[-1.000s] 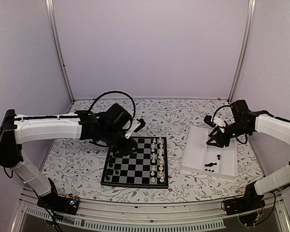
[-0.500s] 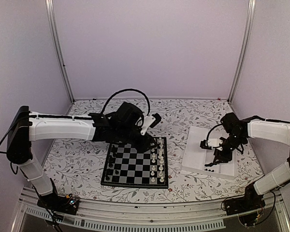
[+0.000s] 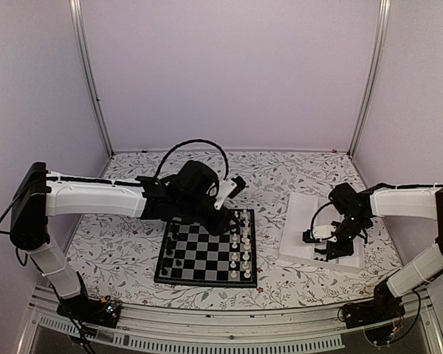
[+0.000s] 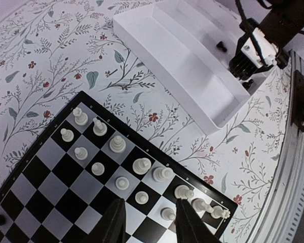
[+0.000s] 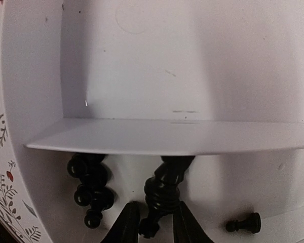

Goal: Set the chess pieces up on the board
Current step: Pick up the chess piece from the storage box.

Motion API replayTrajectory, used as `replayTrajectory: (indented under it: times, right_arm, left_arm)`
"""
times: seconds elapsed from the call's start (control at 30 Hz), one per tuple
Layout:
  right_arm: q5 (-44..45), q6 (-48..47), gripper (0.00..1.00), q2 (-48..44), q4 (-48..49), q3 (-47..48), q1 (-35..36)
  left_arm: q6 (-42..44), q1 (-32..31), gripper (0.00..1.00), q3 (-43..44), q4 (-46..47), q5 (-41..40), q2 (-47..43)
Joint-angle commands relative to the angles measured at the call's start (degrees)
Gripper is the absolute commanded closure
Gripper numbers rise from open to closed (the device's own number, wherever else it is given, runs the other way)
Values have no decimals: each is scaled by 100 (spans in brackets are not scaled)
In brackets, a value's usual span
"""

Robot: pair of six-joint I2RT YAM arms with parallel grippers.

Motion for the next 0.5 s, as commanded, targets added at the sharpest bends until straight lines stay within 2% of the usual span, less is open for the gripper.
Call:
replayTrajectory:
  times: [0.0, 0.3, 0.47]
  right_arm:
    - [145, -27, 79, 207, 89, 59, 72]
    - [187, -60, 90, -557, -750, 562, 65]
    - [-302, 136, 91, -1000, -1036, 939, 62]
  left_arm:
    - [12, -73, 63, 37, 170, 54, -16]
    - [-12, -82, 63, 280, 691, 405, 247]
    - [-719, -58, 62, 241, 1833, 906, 435]
